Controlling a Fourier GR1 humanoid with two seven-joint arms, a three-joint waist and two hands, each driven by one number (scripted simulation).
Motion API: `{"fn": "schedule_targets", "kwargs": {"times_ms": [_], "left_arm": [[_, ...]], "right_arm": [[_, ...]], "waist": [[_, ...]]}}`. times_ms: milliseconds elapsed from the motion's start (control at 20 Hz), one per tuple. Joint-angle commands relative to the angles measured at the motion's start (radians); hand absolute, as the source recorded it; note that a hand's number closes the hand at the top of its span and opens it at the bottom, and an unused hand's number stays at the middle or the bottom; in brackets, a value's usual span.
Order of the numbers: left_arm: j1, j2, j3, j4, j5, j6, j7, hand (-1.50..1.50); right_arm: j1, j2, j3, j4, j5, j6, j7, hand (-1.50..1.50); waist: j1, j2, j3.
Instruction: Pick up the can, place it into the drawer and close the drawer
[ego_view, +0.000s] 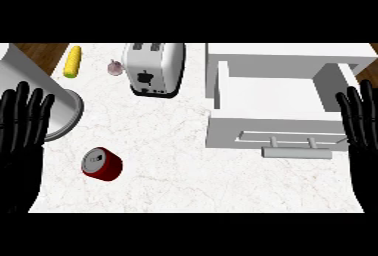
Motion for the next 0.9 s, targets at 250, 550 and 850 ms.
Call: {"fn": "schedule_targets", "kwargs": {"times_ms": [250,550,850], "left_arm": [[0.209,-0.082,-0.005,-0.156,-0.275,0.353,0.035,-1.50],[0.371,-0.083,-0.074,-0.204,-0.265,0.623,0.331,-1.50],[0.396,-0.083,-0.306,-0.310,-0.530,0.770,0.518,-1.50]], "right_arm": [[-0.001,0.018,-0.036,0.011,-0.049,0.000,-0.018,-1.50],[0.094,0.056,-0.030,0.035,-0.022,-0.070,0.167,-1.50],[0.046,0.012,-0.108,0.066,-0.066,-0.046,0.189,-1.50]], "waist": [[0.003,0.019,0.003],[-0.011,0.020,0.003],[-0.022,0.023,0.003]]}}
